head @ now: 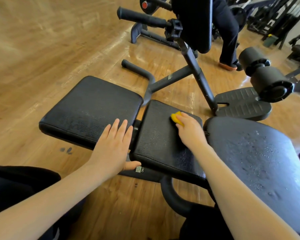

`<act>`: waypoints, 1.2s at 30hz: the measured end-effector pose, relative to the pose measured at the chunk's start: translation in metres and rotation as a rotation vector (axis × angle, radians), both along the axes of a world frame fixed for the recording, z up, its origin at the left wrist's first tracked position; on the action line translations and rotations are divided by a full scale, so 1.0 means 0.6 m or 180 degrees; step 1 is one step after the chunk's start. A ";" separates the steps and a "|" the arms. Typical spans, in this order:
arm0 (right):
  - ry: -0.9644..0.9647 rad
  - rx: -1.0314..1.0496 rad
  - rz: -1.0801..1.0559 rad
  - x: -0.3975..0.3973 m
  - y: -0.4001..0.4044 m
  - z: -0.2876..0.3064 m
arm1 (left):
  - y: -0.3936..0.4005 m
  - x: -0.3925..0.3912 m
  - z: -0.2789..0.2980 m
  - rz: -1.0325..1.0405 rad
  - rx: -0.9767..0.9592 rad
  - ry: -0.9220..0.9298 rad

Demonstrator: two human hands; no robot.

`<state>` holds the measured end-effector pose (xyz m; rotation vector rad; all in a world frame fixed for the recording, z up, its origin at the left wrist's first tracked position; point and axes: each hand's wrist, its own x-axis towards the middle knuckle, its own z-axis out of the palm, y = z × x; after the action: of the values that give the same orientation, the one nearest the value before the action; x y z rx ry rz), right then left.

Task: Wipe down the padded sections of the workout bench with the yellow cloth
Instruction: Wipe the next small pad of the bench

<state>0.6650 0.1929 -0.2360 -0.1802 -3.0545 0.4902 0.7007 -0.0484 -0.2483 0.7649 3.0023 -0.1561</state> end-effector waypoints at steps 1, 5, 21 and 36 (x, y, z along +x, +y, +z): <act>-0.0056 -0.0010 0.0109 -0.009 -0.029 0.001 | 0.000 0.000 0.001 -0.0007 0.0007 0.0004; -0.0048 0.0033 0.0540 -0.030 -0.111 0.008 | 0.002 0.001 0.005 0.0006 -0.0110 -0.0001; 0.0022 -0.0407 -0.0603 0.091 0.037 0.008 | -0.004 0.001 0.000 -0.0081 0.0125 0.0074; -0.0186 -0.0375 0.0674 0.089 -0.084 0.013 | -0.002 0.004 0.007 -0.0045 0.0082 0.0016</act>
<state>0.7186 0.1427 -0.2280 0.1297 -3.1191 0.6889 0.7029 -0.0498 -0.2438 0.7893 3.0102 -0.1201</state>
